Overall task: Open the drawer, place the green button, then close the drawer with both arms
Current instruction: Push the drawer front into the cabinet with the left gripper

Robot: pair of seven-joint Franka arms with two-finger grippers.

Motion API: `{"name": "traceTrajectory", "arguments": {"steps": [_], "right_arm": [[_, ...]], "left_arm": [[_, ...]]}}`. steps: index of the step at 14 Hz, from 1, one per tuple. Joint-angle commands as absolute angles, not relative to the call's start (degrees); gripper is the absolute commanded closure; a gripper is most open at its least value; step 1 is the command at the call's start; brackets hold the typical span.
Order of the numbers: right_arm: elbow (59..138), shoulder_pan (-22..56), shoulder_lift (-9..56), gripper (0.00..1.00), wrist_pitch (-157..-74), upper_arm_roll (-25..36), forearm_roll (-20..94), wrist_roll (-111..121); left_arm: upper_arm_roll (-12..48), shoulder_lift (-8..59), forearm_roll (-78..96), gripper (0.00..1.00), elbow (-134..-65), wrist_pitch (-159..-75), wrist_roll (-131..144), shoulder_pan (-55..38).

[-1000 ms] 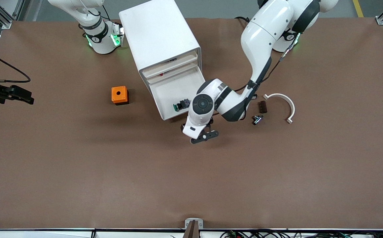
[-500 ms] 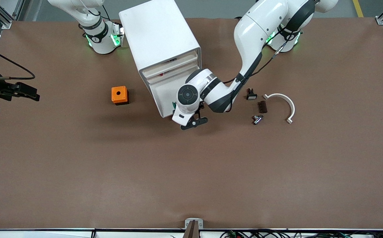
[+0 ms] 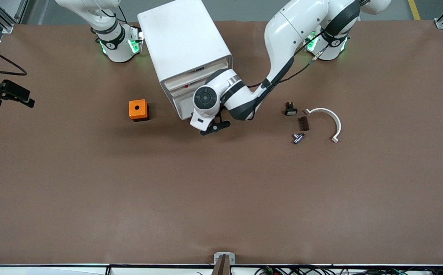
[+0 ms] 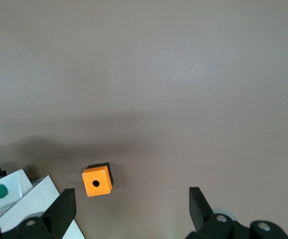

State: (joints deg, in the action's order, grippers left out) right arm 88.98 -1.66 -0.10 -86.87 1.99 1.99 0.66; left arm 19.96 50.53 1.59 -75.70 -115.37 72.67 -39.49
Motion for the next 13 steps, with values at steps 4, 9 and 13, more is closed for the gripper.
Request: {"name": "traceTrajectory", "arguments": {"steps": [4, 9, 13], "right_arm": [[101.3, -3.0, -8.3, 0.00, -92.9, 1.3, 2.5, 0.3], [101.3, -1.4, -8.4, 0.00, -93.6, 1.0, 2.5, 0.2], [101.3, -1.7, -8.4, 0.00, -93.4, 1.2, 2.5, 0.2]], "left_arm": [[22.8, 49.8, 2.3, 0.00, -77.3, -115.0, 78.7, -40.6], [22.7, 49.7, 5.1, 0.00, -77.3, -114.9, 79.9, -41.4], [20.9, 47.8, 3.3, 0.00, -76.8, -114.8, 78.7, -35.9]]}}
